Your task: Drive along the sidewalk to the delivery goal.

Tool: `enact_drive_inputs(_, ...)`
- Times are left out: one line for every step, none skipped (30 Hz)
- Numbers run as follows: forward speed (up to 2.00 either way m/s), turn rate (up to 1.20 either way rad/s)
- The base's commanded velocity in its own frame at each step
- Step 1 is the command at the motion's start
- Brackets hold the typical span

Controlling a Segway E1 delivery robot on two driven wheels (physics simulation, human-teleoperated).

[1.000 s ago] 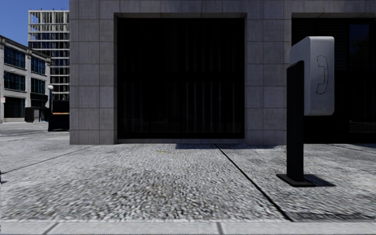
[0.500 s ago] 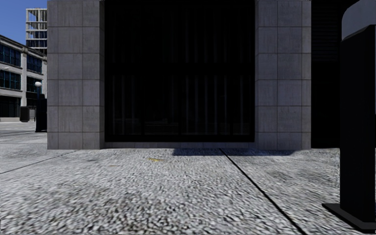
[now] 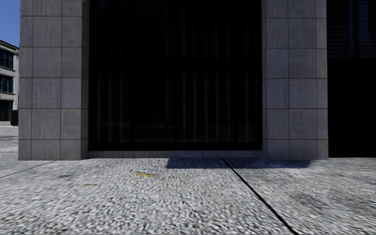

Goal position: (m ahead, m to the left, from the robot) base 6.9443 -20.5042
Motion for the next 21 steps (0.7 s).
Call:
enact_drive_inputs(1.36, -0.26)
enact_drive_inputs(1.36, -0.34)
enact_drive_inputs(1.36, -0.41)
enact_drive_inputs(1.36, -0.41)
enact_drive_inputs(1.36, -0.44)
enact_drive_inputs(1.36, -0.44)
enact_drive_inputs(1.36, -0.46)
enact_drive_inputs(1.36, -0.52)
enact_drive_inputs(1.36, -0.52)
enact_drive_inputs(1.36, -0.54)
enact_drive_inputs(1.36, -0.55)
enact_drive_inputs(1.36, -0.57)
enact_drive_inputs(1.36, -0.57)
enact_drive_inputs(1.36, -0.58)
enact_drive_inputs(1.36, -0.58)
enact_drive_inputs(1.36, -0.58)
enact_drive_inputs(1.36, -0.58)
enact_drive_inputs(1.36, -0.58)
enact_drive_inputs(1.36, -0.58)
enact_drive_inputs(1.36, -0.58)
enact_drive_inputs(1.36, -0.58)
